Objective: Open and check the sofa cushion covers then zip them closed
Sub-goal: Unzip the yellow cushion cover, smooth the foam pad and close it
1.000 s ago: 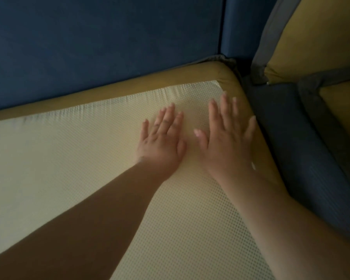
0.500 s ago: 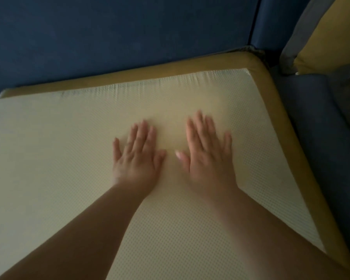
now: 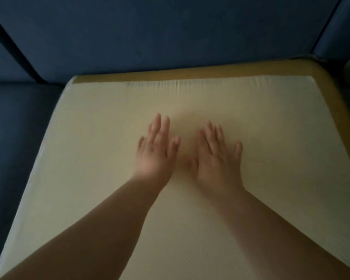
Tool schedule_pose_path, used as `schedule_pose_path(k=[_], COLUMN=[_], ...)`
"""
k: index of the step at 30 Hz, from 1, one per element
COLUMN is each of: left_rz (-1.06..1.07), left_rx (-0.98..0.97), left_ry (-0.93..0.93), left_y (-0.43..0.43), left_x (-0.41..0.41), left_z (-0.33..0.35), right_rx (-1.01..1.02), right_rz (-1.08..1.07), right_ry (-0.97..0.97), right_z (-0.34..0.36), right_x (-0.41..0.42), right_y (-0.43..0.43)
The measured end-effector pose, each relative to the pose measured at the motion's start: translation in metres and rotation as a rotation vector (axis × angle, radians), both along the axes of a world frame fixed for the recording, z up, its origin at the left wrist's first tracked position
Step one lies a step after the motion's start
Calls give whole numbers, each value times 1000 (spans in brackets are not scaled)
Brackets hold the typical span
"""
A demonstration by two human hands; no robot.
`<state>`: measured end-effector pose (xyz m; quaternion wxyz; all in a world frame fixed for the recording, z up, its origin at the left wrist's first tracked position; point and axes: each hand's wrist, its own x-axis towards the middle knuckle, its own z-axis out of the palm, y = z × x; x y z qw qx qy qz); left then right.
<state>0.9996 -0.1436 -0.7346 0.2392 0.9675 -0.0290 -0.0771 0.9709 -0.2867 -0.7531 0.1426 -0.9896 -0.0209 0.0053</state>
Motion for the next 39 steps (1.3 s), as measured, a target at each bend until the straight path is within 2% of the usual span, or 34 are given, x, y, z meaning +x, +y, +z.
schedule_pose_path(k=[1,3,6,9,11,13,14,18,20,23,34,39], left_rz=[31,56,15,8,55,126,167,202,172,161,169,165], left_rx=[-1,126,264,145,95,156,189,274,277,265,239,217], left_ry=[-79,-179,-28,59,-62,-196,-192,65,72,61,8,50], left_y=[9,40,77,86,99,128,147,202,204,205,207,204], left_x=[-1,-6,-15,-8,-8,-16,-25,-66,-69,-66,-68,-70], left_z=[7,0,-20,-12,10,16,14,-13,-24,-28,-44,-20], right_rx=[20,37,-43,-27,20,69,74,-18,-69,-108,-159,-141], right_rz=[17,75,133,95,116,166,196,261,244,251,219,241], right_ry=[-44,-89,30,38,-33,-93,-76,49,81,29,0,68], right_z=[9,15,-3,-4,13,27,27,-8,-19,-23,-38,-16], right_x=[1,-1,-4,-1,0,-1,-4,-28,-31,-30,-29,-29], right_y=[10,34,66,83,104,133,149,201,200,200,205,202])
